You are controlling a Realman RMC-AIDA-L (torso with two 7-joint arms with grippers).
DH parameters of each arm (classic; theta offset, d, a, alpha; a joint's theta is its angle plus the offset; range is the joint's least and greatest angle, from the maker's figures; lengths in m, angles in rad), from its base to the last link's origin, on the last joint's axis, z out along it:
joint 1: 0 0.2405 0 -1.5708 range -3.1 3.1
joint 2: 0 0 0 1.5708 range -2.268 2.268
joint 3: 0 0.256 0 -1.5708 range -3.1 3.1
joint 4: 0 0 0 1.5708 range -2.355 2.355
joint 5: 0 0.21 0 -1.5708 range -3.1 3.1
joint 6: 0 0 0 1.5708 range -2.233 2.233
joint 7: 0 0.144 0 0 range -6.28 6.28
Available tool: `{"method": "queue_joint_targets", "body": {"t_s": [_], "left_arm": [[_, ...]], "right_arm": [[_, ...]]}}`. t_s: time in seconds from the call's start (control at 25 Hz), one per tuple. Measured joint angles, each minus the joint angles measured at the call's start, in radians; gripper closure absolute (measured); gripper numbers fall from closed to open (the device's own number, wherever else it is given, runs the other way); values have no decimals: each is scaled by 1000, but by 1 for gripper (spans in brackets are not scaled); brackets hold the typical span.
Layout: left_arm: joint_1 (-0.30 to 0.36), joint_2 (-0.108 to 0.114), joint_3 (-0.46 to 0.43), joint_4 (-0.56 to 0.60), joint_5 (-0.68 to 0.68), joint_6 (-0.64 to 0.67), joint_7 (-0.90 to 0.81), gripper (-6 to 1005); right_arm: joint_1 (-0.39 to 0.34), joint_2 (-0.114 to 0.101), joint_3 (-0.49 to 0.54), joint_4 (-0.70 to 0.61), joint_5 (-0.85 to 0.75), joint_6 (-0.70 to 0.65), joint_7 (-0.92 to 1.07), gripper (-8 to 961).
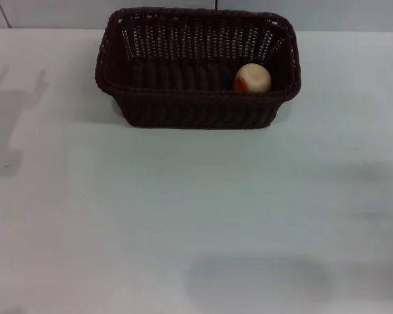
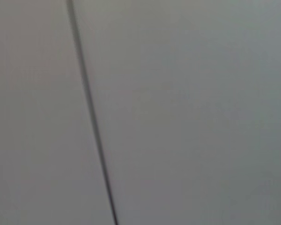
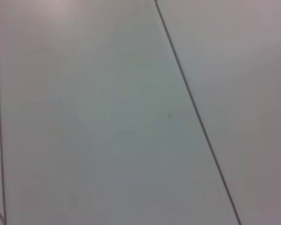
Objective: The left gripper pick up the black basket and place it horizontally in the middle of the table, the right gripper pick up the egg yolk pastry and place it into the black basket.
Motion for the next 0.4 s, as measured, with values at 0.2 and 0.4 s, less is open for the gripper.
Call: {"method": "queue_joint_targets", "body": {"t_s": [0.2, 0.4], "left_arm": [[-1, -1, -3, -132, 19, 70, 1, 172], [-9, -1, 0, -172, 10, 111, -4, 172]], "right_arm": [[-35, 0, -4, 13, -3, -4, 0, 303], [-39, 1, -16, 13, -4, -2, 1, 303]]}}
